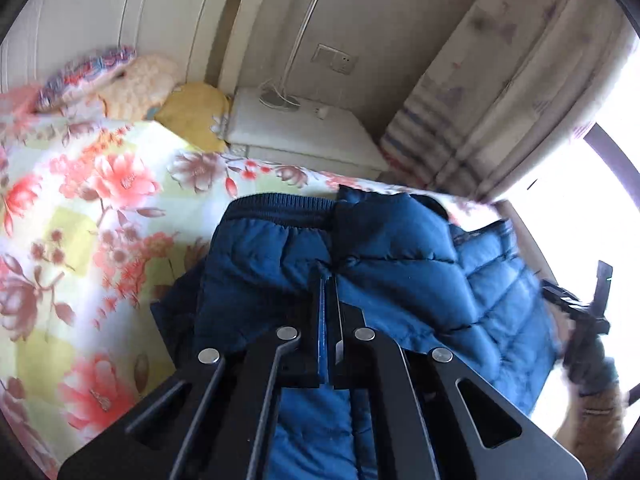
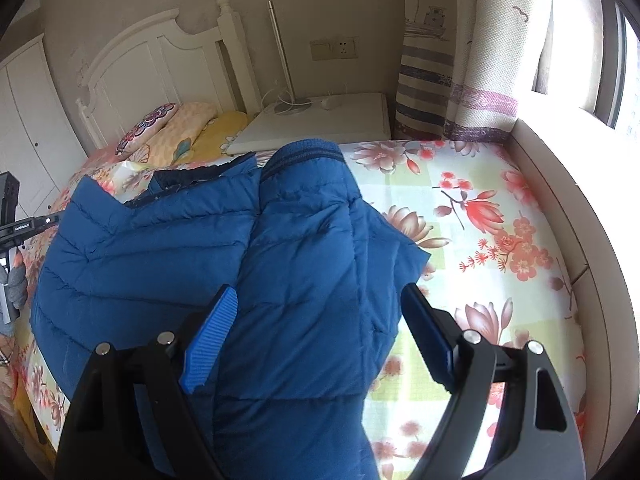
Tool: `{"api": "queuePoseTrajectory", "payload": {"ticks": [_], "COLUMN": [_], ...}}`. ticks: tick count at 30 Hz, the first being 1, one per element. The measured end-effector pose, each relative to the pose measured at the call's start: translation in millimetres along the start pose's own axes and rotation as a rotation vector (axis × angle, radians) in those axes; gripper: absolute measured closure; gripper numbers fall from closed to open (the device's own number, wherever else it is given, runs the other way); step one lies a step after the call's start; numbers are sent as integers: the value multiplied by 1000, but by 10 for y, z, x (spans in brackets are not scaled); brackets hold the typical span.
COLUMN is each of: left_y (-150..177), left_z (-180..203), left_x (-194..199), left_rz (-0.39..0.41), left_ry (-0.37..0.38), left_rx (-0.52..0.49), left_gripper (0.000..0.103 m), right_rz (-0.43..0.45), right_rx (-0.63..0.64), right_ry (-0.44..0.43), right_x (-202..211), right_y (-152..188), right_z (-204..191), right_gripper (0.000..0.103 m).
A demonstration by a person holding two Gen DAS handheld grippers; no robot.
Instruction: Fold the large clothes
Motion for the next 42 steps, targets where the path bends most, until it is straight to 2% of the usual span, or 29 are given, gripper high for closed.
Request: {"api": "queuePoseTrajectory", "payload": {"ticks": [2,5,7,9,12,15,19,21,23,24,25,26,27,31,33,36,39,42], "left_y": [-64,-120,-97,-88,-114,-143,-220,-262,-297,-316,-340,-358,-378,-382,-385,-459,-454,-410], "left_z": [-80,-247,-330,-387,-510,-632,-747,-759,-737,-718,-692,-661,-611,-453,-461,-685,-867,-766], "left_x": [-15,-133,-246,-323,-390,-436,-353,-354,-379,-401,-416,-419,-432,-608,-604,-498,-573,-676], "left_rz": [-32,-73,-114,-119,-115,-112,-62,-62,-75,-80,-79,-69,-53,-100,-88,-22,-59,-97], "left_ry": [6,-68,-64,-62,-1,50,125,138,187,219,258,313,354,225,197,123,137,178], "left_rx": [17,53,64,70,125,176,209,195,174,174,178,182,179,92,81,138,194,171], "left_gripper": [100,100,100,100,100,100,100,99,89,67,24,6,4,4,4,4,5,23], "right_rz": [-7,-36,-70,-114,-169,-224,-179,-163,-159,-160,-165,-170,-174,-168,-165,-164,-167,-164], "right_rx": [-46,-67,-61,-19,-9,-60,-135,-189,-217,-215,-206,-199,-189,-166,-170,-171,-162,-150], "right_ry": [-52,-122,-174,-181,-204,-254,-377,-419,-439,-441,-439,-436,-431,-402,-404,-397,-377,-350], "right_x": [-70,-241,-379,-538,-761,-977,-991,-988,-1007,-1010,-1021,-1033,-1046,-1030,-1012,-1006,-1007,-984], "right_y": [-112,-273,-364,-446,-519,-521,-450,-426,-423,-422,-417,-414,-415,-415,-404,-387,-387,-377], "right_z": [104,125,66,-15,-55,-1,106,212,265,272,264,254,236,202,219,220,195,162], "right_gripper": [20,20,19,19,17,17,17,21,22,22,21,20,20,24,25,25,25,30]}}
Point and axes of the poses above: each gripper's, at about its wrist camera, not at the fingertips, and x roughly against the way its jaws point, z to its right, y to its underside, the point moved 3 cm from there along -x, roughly the way its jaws point, and after that the axes turned 1 degree about -z, right-handed, at the moved point
